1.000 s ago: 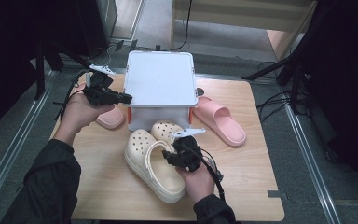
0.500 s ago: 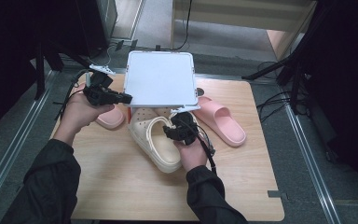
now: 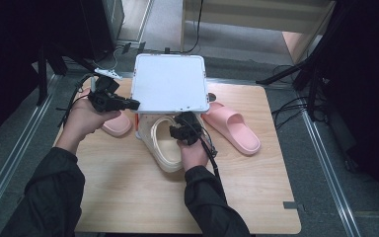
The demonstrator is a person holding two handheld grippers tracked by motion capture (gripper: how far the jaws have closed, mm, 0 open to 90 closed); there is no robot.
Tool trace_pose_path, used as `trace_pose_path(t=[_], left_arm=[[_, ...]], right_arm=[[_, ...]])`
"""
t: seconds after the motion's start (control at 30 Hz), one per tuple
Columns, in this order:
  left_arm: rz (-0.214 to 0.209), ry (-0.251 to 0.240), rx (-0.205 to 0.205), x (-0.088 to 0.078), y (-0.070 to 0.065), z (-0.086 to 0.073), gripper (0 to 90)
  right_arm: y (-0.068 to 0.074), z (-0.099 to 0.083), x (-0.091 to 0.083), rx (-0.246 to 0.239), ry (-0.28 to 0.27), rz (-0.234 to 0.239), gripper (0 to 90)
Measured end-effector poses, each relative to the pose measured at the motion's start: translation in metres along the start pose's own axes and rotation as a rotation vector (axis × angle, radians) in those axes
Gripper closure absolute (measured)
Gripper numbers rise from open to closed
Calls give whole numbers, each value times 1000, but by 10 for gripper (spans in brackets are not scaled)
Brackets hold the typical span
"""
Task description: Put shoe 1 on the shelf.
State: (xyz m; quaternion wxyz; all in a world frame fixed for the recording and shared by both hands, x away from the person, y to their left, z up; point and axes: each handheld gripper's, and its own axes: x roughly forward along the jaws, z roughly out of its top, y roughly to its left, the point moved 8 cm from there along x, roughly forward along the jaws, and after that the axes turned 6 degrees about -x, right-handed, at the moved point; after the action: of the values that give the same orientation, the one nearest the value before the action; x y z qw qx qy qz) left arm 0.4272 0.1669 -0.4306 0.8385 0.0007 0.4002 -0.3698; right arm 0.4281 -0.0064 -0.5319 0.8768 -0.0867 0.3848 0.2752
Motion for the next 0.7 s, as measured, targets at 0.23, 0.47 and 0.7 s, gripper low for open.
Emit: trace_pose_path(t=[0.23, 0.47, 0.7], left_arm=[[0, -1, 0, 0, 0, 0, 835], [-1, 1, 0, 0, 0, 0, 834], [-1, 1, -1, 0, 0, 0, 834]], right_arm=[[0, -1, 8, 8, -15, 0, 650], [-1, -1, 2, 32, -34, 48, 581], [-2, -2, -20, 17, -47, 76, 570]])
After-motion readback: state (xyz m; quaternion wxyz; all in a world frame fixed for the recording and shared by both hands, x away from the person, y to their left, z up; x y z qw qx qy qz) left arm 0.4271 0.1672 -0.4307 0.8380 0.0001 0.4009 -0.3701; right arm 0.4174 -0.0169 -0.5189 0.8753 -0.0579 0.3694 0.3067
